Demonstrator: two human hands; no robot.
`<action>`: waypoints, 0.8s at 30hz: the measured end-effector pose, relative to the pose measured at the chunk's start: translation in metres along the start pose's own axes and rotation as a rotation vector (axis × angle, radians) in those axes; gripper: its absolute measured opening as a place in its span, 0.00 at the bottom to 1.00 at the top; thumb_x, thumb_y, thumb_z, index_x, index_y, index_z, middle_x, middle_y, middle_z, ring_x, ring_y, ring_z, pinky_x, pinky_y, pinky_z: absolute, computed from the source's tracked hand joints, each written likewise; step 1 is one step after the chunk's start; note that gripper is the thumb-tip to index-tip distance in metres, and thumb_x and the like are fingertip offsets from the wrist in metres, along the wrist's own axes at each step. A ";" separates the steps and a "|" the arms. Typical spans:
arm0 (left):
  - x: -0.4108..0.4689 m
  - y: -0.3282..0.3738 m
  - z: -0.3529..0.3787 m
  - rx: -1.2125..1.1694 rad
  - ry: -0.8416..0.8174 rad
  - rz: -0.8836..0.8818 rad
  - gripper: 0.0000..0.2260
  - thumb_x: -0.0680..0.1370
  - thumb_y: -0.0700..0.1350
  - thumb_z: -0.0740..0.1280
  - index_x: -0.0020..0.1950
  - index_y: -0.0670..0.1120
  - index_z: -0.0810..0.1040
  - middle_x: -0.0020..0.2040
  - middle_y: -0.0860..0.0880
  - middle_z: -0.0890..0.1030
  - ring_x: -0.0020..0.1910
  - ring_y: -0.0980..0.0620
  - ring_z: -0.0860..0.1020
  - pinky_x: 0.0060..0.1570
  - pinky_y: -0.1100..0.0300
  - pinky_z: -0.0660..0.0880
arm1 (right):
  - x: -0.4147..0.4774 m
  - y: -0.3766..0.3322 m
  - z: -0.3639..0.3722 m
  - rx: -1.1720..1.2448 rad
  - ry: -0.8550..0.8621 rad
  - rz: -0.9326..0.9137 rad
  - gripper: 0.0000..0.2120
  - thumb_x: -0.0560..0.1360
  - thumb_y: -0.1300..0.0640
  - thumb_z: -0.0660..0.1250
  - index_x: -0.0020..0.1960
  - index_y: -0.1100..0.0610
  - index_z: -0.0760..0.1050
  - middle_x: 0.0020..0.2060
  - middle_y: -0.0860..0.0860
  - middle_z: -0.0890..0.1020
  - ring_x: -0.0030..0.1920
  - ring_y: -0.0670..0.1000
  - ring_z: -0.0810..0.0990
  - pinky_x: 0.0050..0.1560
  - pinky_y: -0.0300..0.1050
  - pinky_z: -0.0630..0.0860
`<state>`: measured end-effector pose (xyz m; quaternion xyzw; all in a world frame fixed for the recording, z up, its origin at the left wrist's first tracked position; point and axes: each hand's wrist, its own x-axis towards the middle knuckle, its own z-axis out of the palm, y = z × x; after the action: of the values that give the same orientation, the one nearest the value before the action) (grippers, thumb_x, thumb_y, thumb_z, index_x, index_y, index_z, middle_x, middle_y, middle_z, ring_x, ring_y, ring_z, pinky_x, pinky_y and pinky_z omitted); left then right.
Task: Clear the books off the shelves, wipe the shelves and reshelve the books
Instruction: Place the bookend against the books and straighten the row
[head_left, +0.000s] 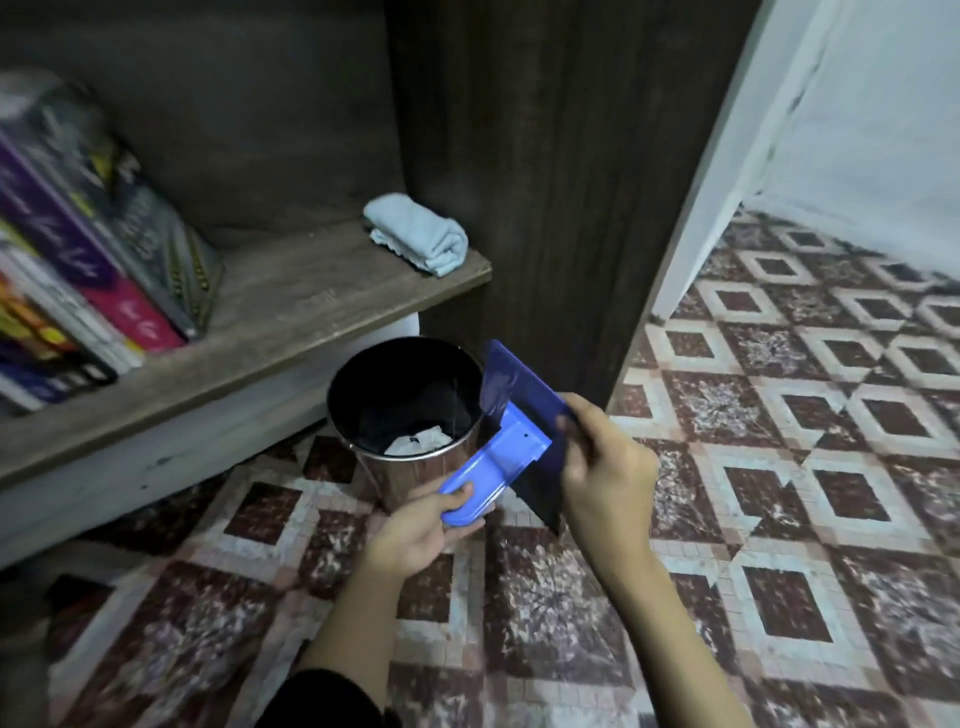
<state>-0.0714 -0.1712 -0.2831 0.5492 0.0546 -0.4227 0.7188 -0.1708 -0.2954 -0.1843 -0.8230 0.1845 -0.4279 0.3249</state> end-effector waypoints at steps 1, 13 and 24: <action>-0.009 0.014 0.004 0.013 -0.013 0.028 0.08 0.79 0.34 0.61 0.53 0.42 0.77 0.39 0.46 0.84 0.36 0.51 0.83 0.34 0.61 0.80 | 0.006 -0.011 -0.006 0.019 0.027 -0.021 0.14 0.68 0.69 0.65 0.51 0.62 0.82 0.38 0.51 0.84 0.43 0.47 0.77 0.42 0.17 0.62; -0.106 0.146 0.034 -0.010 0.022 0.372 0.05 0.77 0.34 0.63 0.46 0.41 0.77 0.32 0.48 0.83 0.29 0.53 0.82 0.32 0.64 0.79 | 0.068 -0.123 -0.049 0.185 0.250 -0.230 0.12 0.73 0.67 0.66 0.54 0.62 0.81 0.39 0.46 0.81 0.40 0.36 0.73 0.42 0.19 0.65; -0.139 0.217 -0.003 -0.377 0.200 0.568 0.06 0.79 0.32 0.59 0.53 0.35 0.75 0.44 0.41 0.81 0.30 0.53 0.82 0.38 0.59 0.80 | 0.124 -0.187 0.005 0.272 0.218 -0.251 0.11 0.75 0.65 0.66 0.55 0.63 0.80 0.34 0.54 0.82 0.34 0.43 0.73 0.37 0.28 0.67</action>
<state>-0.0135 -0.0842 -0.0477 0.4387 0.0468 -0.1327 0.8875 -0.0913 -0.2306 0.0156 -0.7370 0.0553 -0.5724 0.3551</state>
